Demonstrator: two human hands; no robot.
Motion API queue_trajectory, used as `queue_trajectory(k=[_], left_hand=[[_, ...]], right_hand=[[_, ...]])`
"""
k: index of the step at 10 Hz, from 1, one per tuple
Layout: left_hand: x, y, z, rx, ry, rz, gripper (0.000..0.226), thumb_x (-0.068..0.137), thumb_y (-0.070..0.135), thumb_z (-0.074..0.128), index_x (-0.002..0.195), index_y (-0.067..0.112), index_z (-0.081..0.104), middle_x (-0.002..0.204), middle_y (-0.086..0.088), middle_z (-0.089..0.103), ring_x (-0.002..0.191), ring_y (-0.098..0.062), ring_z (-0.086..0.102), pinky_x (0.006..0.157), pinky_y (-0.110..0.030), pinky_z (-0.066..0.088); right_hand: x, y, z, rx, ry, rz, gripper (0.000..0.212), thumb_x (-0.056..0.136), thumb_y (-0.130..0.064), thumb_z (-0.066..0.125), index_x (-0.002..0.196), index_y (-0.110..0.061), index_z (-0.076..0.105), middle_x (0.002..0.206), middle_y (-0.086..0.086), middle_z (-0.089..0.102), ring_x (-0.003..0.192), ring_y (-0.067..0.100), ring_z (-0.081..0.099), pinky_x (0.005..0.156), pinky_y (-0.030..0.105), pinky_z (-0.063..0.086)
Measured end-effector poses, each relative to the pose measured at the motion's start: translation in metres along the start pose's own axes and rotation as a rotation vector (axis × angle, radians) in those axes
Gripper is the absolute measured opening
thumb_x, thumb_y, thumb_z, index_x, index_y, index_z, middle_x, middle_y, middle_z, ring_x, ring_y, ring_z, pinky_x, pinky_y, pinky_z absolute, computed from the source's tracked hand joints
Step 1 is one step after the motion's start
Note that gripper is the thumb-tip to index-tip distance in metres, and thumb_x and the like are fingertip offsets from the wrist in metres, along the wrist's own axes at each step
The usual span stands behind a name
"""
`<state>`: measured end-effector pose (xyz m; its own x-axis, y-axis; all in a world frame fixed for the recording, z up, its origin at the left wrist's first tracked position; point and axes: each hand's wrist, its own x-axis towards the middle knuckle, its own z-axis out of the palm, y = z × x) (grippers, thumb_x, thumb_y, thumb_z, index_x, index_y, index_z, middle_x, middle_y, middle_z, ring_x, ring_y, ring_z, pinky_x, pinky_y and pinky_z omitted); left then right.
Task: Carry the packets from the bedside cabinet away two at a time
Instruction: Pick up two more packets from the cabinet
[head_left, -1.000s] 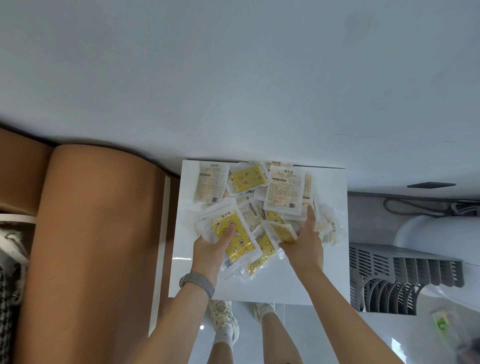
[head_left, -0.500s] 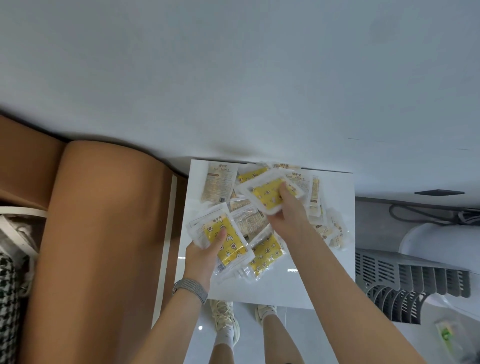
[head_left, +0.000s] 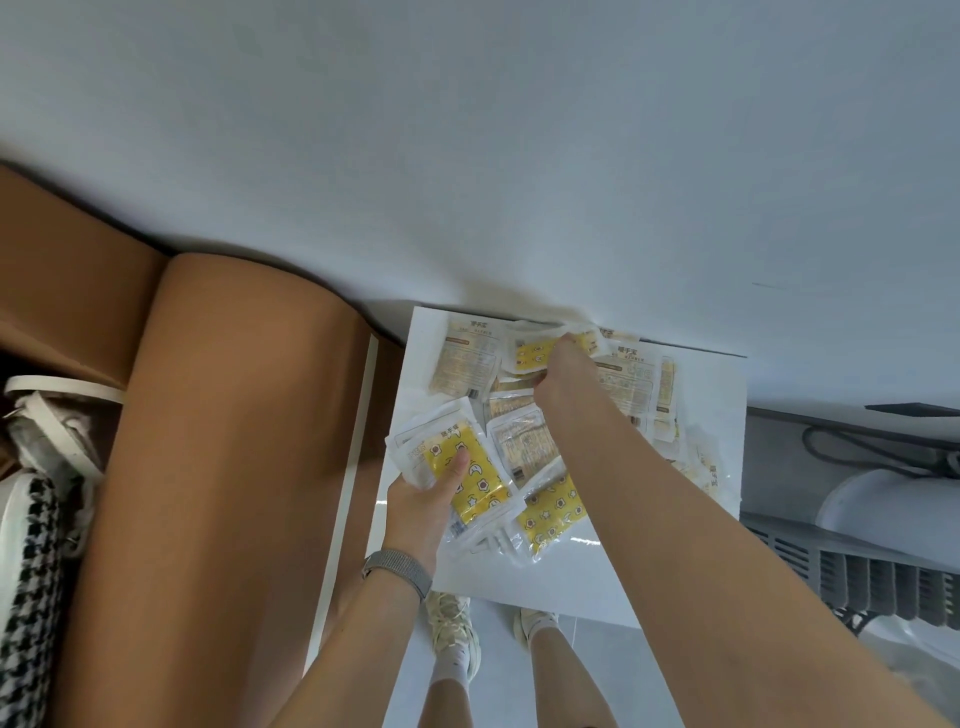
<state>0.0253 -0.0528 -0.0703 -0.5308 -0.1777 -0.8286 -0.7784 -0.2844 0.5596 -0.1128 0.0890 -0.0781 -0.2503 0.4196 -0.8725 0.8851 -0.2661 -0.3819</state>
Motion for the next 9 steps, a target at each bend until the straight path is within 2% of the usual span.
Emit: queue_trajectory(k=[1, 2, 3, 4, 5, 6, 7, 8, 9], left_hand=[[0.000, 0.001, 0.001, -0.005, 0.000, -0.010, 0.026, 0.081, 0.022, 0.075, 0.106, 0.018, 0.068, 0.096, -0.006, 0.076, 0.090, -0.025, 0.073, 0.083, -0.047, 0.058], [0.001, 0.002, 0.000, 0.007, -0.007, -0.004, 0.022, 0.081, 0.021, 0.075, 0.102, 0.020, 0.069, 0.093, -0.003, 0.077, 0.088, -0.024, 0.073, 0.081, -0.045, 0.058], [0.002, 0.004, 0.000, 0.006, -0.011, -0.008, 0.024, 0.081, 0.022, 0.075, 0.104, 0.020, 0.068, 0.090, -0.001, 0.077, 0.086, -0.022, 0.074, 0.080, -0.044, 0.059], [0.003, 0.004, 0.000, 0.014, -0.011, -0.015, 0.025, 0.080, 0.023, 0.075, 0.104, 0.021, 0.068, 0.090, -0.001, 0.077, 0.087, -0.022, 0.073, 0.080, -0.044, 0.059], [0.005, 0.003, 0.000, 0.025, -0.013, -0.019, 0.024, 0.080, 0.024, 0.075, 0.103, 0.022, 0.067, 0.088, 0.002, 0.077, 0.085, -0.020, 0.074, 0.079, -0.042, 0.059], [0.006, 0.003, -0.001, 0.040, -0.013, -0.011, 0.022, 0.080, 0.023, 0.075, 0.101, 0.023, 0.068, 0.087, 0.003, 0.077, 0.084, -0.018, 0.074, 0.078, -0.041, 0.059], [0.004, 0.003, -0.003, 0.074, -0.024, 0.012, 0.024, 0.079, 0.024, 0.076, 0.102, 0.022, 0.069, 0.092, 0.001, 0.077, 0.085, -0.017, 0.074, 0.080, -0.041, 0.059], [-0.004, 0.009, -0.005, 0.061, -0.025, 0.043, 0.025, 0.079, 0.022, 0.076, 0.103, 0.021, 0.069, 0.094, 0.000, 0.076, 0.083, -0.015, 0.074, 0.076, -0.037, 0.059], [-0.023, 0.025, -0.012, 0.039, -0.041, 0.071, 0.035, 0.071, 0.027, 0.078, 0.104, 0.021, 0.069, 0.094, 0.000, 0.077, 0.087, -0.019, 0.074, 0.079, -0.040, 0.058]], right_hand=[[0.049, 0.013, 0.011, 0.534, -0.019, 0.178, 0.034, 0.098, -0.038, 0.044, 0.120, -0.013, 0.048, 0.087, 0.004, 0.049, 0.111, 0.035, 0.057, 0.098, 0.046, 0.049], [0.043, 0.020, 0.003, 0.463, -0.151, 0.023, 0.043, 0.100, -0.022, 0.035, 0.137, -0.001, 0.041, 0.081, 0.000, 0.040, 0.128, 0.041, 0.047, 0.106, 0.053, 0.042], [0.028, 0.009, -0.003, 0.459, 0.003, 0.049, 0.027, 0.101, -0.031, 0.049, 0.096, -0.004, 0.052, 0.080, 0.002, 0.048, 0.109, 0.033, 0.060, 0.095, 0.050, 0.052], [0.014, 0.009, -0.019, 0.502, 0.074, 0.016, 0.027, 0.094, -0.026, 0.064, 0.079, -0.010, 0.048, 0.082, 0.004, 0.057, 0.072, 0.020, 0.061, 0.085, 0.049, 0.057], [0.009, 0.024, -0.040, 0.466, 0.093, -0.062, 0.017, 0.087, -0.017, 0.072, 0.081, -0.018, 0.057, 0.090, 0.004, 0.067, 0.069, 0.016, 0.065, 0.079, 0.044, 0.059], [0.003, 0.035, -0.061, 0.476, 0.034, -0.171, 0.014, 0.087, -0.012, 0.072, 0.090, -0.021, 0.063, 0.099, 0.005, 0.071, 0.079, 0.016, 0.068, 0.083, 0.043, 0.058], [-0.006, 0.043, -0.078, 0.523, -0.076, -0.179, 0.013, 0.088, -0.015, 0.071, 0.097, -0.022, 0.065, 0.098, 0.001, 0.071, 0.088, 0.019, 0.070, 0.086, 0.046, 0.057], [-0.026, 0.049, -0.094, 0.559, -0.210, -0.124, 0.027, 0.090, -0.019, 0.068, 0.117, -0.015, 0.065, 0.109, 0.005, 0.072, 0.092, 0.020, 0.072, 0.074, 0.040, 0.061], [-0.056, 0.056, -0.108, 0.559, -0.355, -0.196, 0.028, 0.093, -0.013, 0.062, 0.121, -0.012, 0.063, 0.112, 0.007, 0.072, 0.096, 0.021, 0.071, 0.067, 0.035, 0.060]])
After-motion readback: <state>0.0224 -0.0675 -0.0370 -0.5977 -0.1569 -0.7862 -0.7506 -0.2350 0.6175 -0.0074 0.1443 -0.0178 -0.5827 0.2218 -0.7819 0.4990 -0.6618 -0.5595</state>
